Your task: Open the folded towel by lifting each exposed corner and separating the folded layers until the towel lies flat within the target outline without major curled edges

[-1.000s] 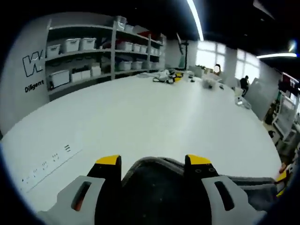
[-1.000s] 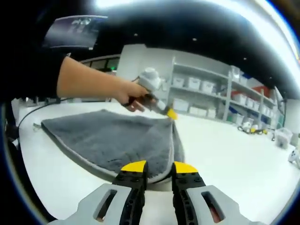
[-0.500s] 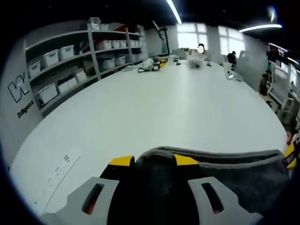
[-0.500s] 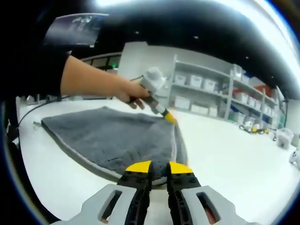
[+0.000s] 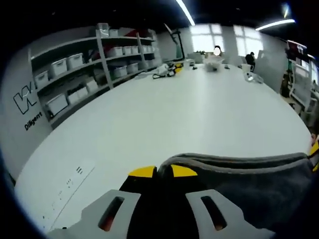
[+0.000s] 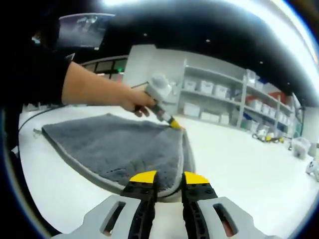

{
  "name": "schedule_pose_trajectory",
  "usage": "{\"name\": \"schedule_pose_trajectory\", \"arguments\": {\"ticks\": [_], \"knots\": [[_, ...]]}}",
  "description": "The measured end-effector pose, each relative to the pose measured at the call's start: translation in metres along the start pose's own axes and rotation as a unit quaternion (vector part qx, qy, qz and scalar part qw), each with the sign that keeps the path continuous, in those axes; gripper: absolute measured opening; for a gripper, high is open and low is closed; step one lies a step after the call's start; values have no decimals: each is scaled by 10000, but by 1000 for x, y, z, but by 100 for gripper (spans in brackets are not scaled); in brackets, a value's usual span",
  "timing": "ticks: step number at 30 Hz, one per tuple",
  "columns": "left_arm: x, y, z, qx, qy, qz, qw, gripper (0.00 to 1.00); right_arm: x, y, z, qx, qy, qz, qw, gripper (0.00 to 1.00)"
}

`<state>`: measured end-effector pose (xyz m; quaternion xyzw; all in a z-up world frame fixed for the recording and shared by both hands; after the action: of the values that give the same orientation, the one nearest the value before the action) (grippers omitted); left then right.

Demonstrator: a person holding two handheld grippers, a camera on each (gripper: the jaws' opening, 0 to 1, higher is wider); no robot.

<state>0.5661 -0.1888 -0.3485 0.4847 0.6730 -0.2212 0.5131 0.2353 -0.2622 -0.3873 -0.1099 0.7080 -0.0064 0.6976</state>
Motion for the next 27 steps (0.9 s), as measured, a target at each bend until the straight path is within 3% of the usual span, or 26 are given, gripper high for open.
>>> {"name": "schedule_pose_trajectory", "arguments": {"ticks": [2,16,27], "knots": [[0,0,-2,-41,0,30,10000,1,0,-1,1,3,66,66,10000,15],[-4,6,-13,15,-352,-24,9994,0,0,-5,3,-108,348,508,9980,13],[-9,10,-22,-166,-653,-255,9974,0,-8,0,-2,-218,72,278,9993,6]]}}
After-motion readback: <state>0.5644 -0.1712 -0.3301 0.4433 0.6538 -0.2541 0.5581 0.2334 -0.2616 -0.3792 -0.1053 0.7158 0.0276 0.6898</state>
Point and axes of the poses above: the point that each gripper's makers call its tool centre point, and the gripper's own axes: z roughly forward along the fingers, y roughly to its left, x roughly out of its underside, the point moved 8 cm from there along -z, roughly backward along the fingers, and after that the axes turned 9 degrees about -y, right-handed, at the moved point
